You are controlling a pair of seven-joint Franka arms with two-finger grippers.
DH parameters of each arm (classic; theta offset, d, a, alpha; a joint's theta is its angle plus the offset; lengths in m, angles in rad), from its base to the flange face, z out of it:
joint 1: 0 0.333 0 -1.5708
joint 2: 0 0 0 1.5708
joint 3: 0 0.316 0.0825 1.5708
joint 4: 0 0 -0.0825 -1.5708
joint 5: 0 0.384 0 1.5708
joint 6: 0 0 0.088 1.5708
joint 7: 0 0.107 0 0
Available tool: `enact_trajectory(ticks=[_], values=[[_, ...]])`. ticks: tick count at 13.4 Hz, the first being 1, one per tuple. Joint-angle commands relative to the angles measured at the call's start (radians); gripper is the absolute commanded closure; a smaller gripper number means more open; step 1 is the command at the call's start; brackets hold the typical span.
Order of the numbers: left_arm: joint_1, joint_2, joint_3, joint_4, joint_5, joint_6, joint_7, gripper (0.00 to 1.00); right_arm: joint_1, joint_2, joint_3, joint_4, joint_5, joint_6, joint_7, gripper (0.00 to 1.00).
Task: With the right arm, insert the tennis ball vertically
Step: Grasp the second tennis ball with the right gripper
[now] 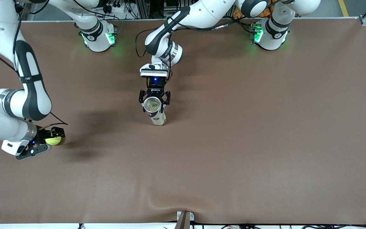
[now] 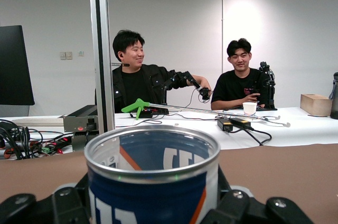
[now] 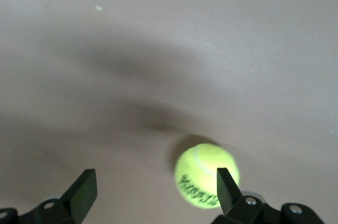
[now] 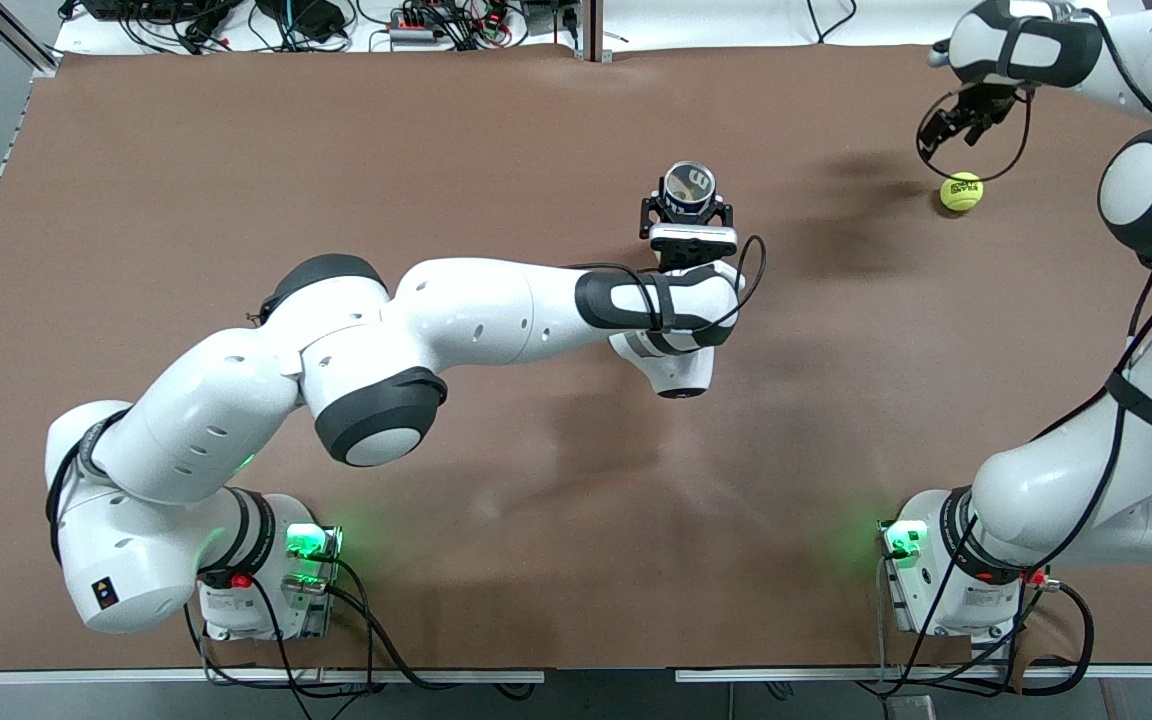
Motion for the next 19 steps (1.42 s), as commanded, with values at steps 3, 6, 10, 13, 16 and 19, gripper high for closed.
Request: enact_trajectory(ticks=[3,6,10,13,16,19], values=[[-0.009,0.008,0.007,0.016,0.023,-0.014,-0.019,0.16,-0.058,0.058,0.022,0.016,-0.011,0.038,-0.084,0.00],[-0.009,0.008,0.007,0.016,0.021,-0.015,-0.019,0.16,-0.070,0.074,0.022,0.016,-0.009,0.040,-0.095,0.00],[-0.009,0.005,0.007,0.016,0.021,-0.015,-0.019,0.17,-0.090,0.098,0.022,0.016,-0.007,0.077,-0.149,0.00],[-0.007,0.005,0.007,0.018,0.021,-0.014,-0.019,0.17,-0.099,0.106,0.022,0.014,-0.007,0.095,-0.185,0.00],[-0.007,0.003,0.007,0.016,0.021,-0.014,-0.019,0.17,-0.110,0.112,0.022,0.013,-0.007,0.104,-0.207,0.00],[-0.007,0.001,0.007,0.016,0.020,-0.014,-0.019,0.17,-0.118,0.120,0.024,0.011,-0.003,0.107,-0.252,0.28]])
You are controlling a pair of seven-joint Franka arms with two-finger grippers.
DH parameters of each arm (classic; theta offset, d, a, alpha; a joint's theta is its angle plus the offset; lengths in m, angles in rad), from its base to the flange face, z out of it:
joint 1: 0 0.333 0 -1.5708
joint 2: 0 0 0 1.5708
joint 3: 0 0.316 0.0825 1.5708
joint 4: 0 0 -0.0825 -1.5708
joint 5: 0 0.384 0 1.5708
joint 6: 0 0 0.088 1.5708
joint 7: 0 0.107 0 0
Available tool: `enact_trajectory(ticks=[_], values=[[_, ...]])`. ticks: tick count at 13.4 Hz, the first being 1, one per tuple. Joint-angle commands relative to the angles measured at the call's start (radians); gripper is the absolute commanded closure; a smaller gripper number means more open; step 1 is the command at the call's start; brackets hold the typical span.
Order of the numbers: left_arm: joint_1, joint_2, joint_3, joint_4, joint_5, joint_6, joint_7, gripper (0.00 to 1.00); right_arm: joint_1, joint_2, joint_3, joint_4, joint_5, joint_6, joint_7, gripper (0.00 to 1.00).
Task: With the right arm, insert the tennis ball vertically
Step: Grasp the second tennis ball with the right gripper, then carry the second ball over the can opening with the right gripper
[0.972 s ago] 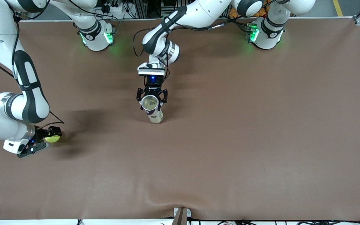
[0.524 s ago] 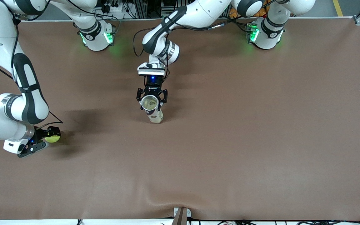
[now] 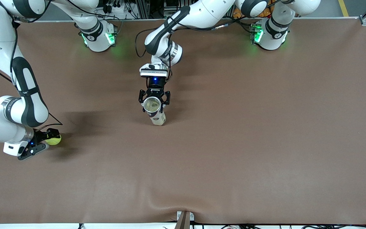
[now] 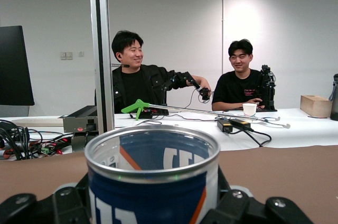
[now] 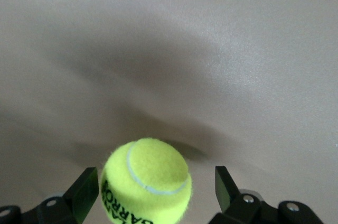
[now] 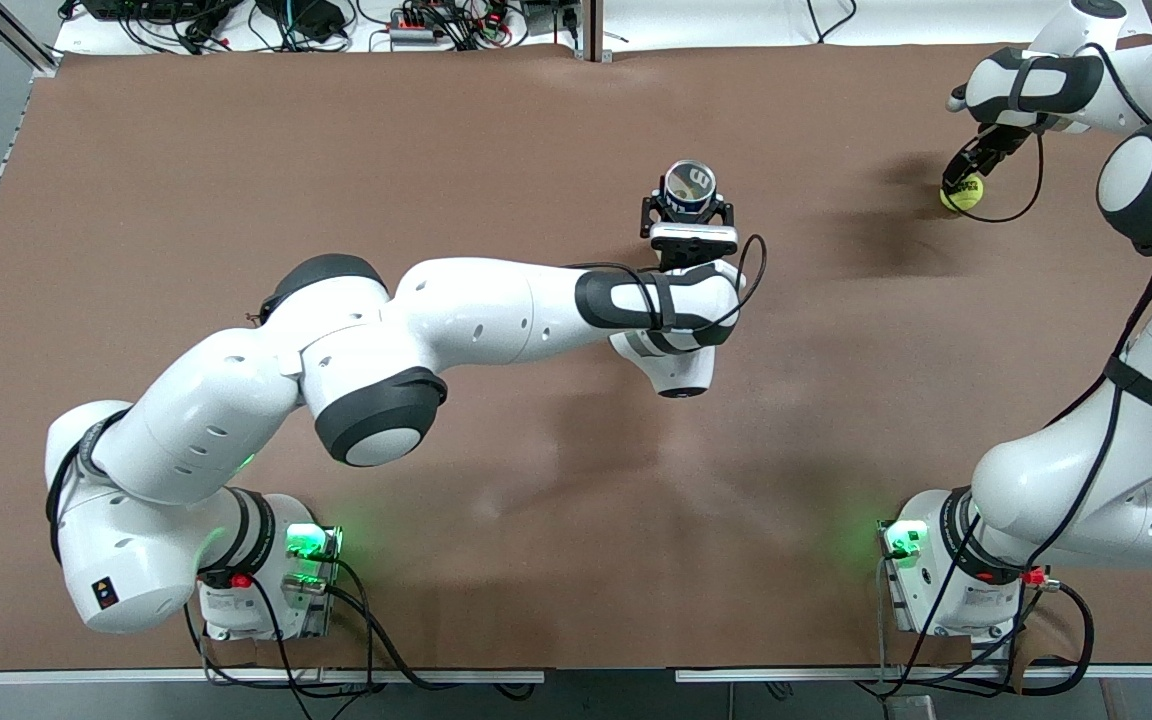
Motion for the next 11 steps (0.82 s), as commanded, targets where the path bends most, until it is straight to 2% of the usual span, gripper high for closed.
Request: enact_trajectory(ticks=[1,3,5,7,8,11], values=[[-0.007,0.001,0.007,0.014,0.020,-0.015,-0.018,0.17,-0.029,0.013,0.024,0.007,-0.003,0.013,-0.039,0.41],[-0.007,0.001,0.007,0.013,0.018,-0.013,-0.020,0.17,-0.030,0.011,0.024,0.009,-0.002,0.005,-0.037,0.64],[-0.007,0.001,0.007,0.013,0.017,-0.015,-0.018,0.17,-0.035,0.006,0.030,0.012,0.011,-0.011,-0.036,0.74],[-0.007,0.001,0.007,0.014,0.017,-0.015,-0.018,0.17,-0.030,-0.003,0.033,0.016,0.046,-0.054,-0.036,0.95],[-0.007,0.000,0.007,0.014,0.017,-0.015,-0.017,0.17,-0.027,-0.007,0.033,0.019,0.061,-0.067,-0.034,1.00],[-0.006,0.000,0.009,0.016,0.017,-0.015,-0.017,0.17,-0.014,-0.050,0.036,0.030,0.087,-0.104,-0.022,1.00]])
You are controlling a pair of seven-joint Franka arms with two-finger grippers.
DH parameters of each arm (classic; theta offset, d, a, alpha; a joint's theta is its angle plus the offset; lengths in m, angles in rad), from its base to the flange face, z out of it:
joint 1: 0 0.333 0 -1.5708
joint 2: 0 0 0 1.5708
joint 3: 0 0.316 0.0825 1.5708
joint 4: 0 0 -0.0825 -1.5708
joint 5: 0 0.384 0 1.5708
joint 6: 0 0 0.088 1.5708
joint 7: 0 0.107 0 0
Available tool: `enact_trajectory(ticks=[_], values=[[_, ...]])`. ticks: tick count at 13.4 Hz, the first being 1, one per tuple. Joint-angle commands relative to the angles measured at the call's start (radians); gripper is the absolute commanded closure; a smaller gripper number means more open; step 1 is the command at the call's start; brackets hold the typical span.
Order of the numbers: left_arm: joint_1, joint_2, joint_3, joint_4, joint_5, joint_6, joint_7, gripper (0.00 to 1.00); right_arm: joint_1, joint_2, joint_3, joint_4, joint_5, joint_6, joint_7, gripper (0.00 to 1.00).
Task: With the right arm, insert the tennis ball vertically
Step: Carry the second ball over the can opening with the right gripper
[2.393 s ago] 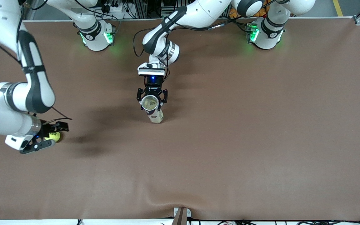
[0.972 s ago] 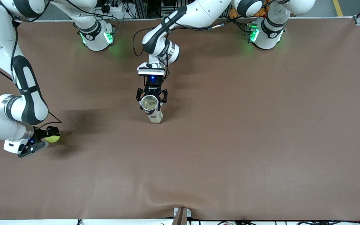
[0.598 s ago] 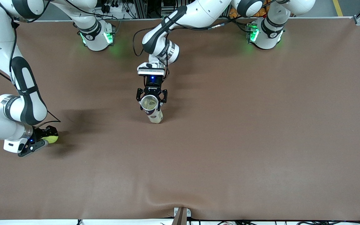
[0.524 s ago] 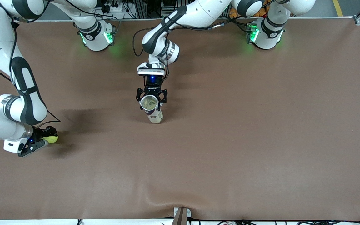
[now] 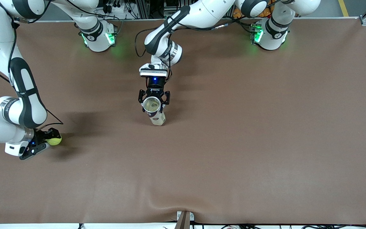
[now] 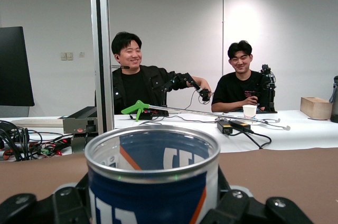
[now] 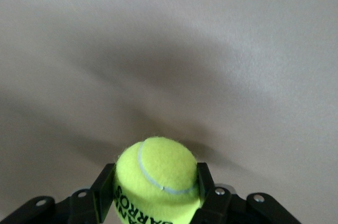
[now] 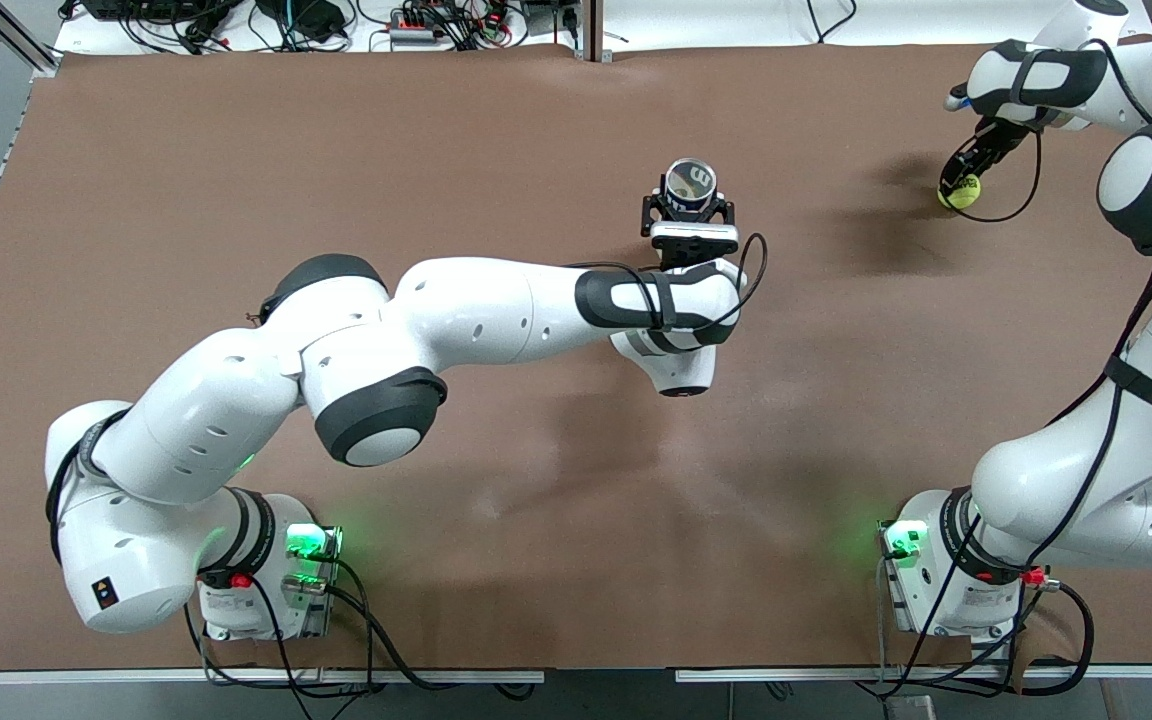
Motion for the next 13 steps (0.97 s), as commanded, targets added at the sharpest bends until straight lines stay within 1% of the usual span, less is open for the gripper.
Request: enact_trajectory(ticks=[1,3,8,11,13], values=[[-0.007,0.000,0.007,0.010,0.017,-0.013,-0.015,0.17,0.004,-0.067,0.021,-0.001,0.032,-0.059,0.006,1.00],[-0.007,0.000,0.007,0.009,0.015,-0.013,-0.017,0.17,0.042,-0.108,0.021,0.001,0.046,-0.101,0.090,1.00],[-0.007,0.001,0.007,0.009,0.014,-0.013,-0.015,0.17,0.186,-0.248,0.023,-0.001,0.052,-0.256,0.419,1.00],[-0.006,0.005,0.007,0.009,0.012,-0.012,-0.015,0.17,0.280,-0.308,0.023,-0.001,0.104,-0.325,0.596,1.00],[-0.006,0.005,0.007,0.009,0.011,-0.012,-0.014,0.17,0.370,-0.351,0.023,0.001,0.114,-0.348,0.770,1.00]])
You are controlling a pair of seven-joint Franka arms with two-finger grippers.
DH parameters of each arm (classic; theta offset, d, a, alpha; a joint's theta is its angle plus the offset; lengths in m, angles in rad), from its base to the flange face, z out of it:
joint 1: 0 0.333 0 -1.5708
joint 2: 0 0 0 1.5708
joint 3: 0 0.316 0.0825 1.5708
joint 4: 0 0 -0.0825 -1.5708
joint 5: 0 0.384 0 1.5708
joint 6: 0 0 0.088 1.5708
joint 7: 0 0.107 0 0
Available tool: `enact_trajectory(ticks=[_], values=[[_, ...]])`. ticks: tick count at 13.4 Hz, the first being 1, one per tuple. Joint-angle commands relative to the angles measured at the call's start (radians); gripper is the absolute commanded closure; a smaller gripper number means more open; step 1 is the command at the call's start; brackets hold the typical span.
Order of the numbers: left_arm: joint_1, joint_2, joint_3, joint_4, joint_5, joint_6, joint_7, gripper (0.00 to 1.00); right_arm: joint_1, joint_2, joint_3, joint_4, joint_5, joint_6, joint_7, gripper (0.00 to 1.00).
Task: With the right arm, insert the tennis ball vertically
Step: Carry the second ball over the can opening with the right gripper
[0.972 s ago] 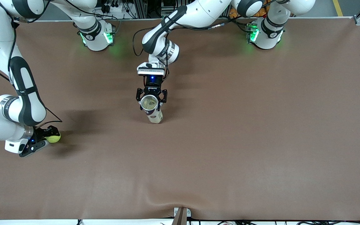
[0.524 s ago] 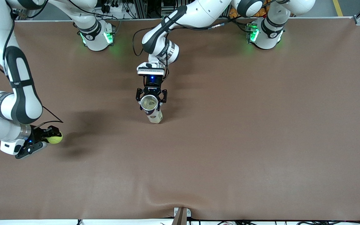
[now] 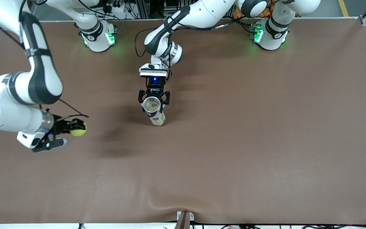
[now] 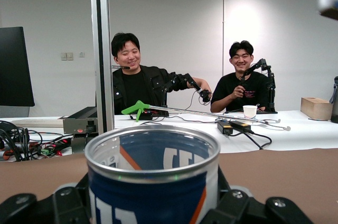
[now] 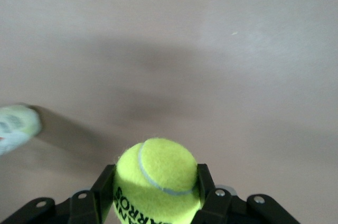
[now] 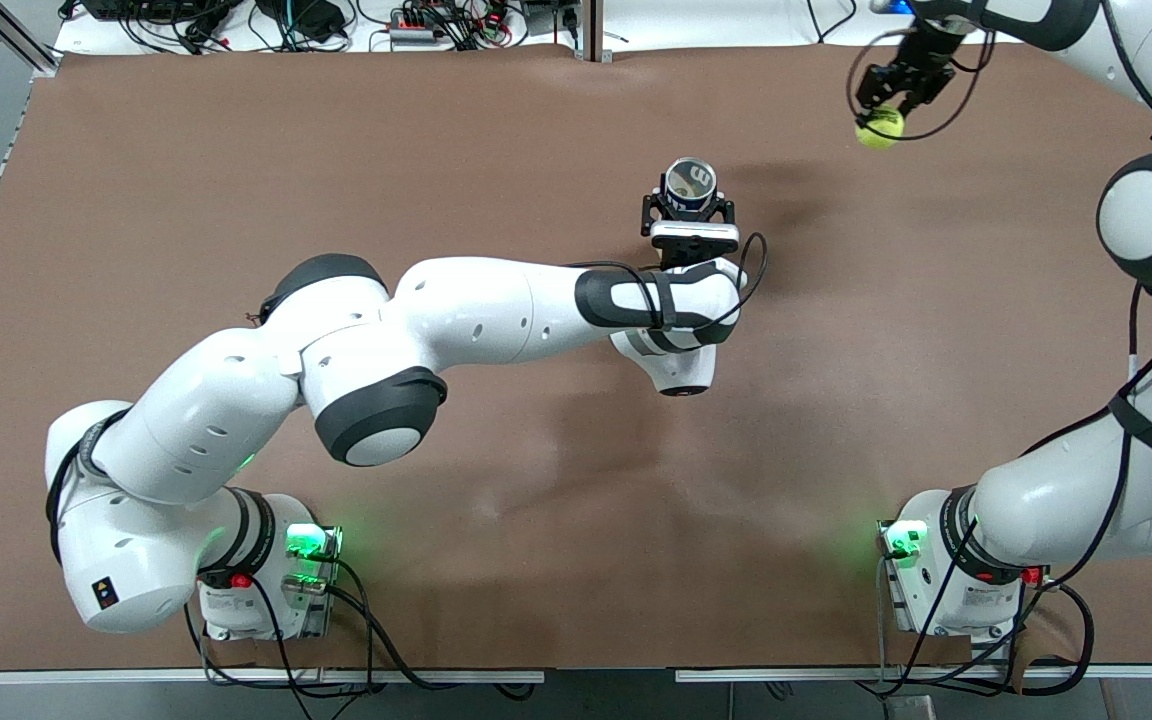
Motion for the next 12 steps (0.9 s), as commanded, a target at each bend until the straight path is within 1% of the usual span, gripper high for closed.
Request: enact_trajectory(ticks=[1,3,8,12], values=[[-0.006,0.004,0.007,0.009,0.011,-0.013,-0.015,0.17,0.120,-0.074,-0.010,-0.024,0.017,-0.022,0.228,1.00],[-0.006,0.008,0.007,0.009,0.011,-0.013,-0.015,0.17,0.197,-0.095,-0.010,-0.024,0.023,-0.022,0.368,1.00],[-0.006,0.011,0.005,0.007,0.009,-0.013,-0.017,0.16,0.372,-0.101,-0.011,-0.018,0.030,-0.015,0.643,1.00],[-0.006,0.011,0.005,0.007,0.008,-0.012,-0.017,0.16,0.455,-0.094,-0.013,-0.018,0.028,-0.005,0.752,1.00]])
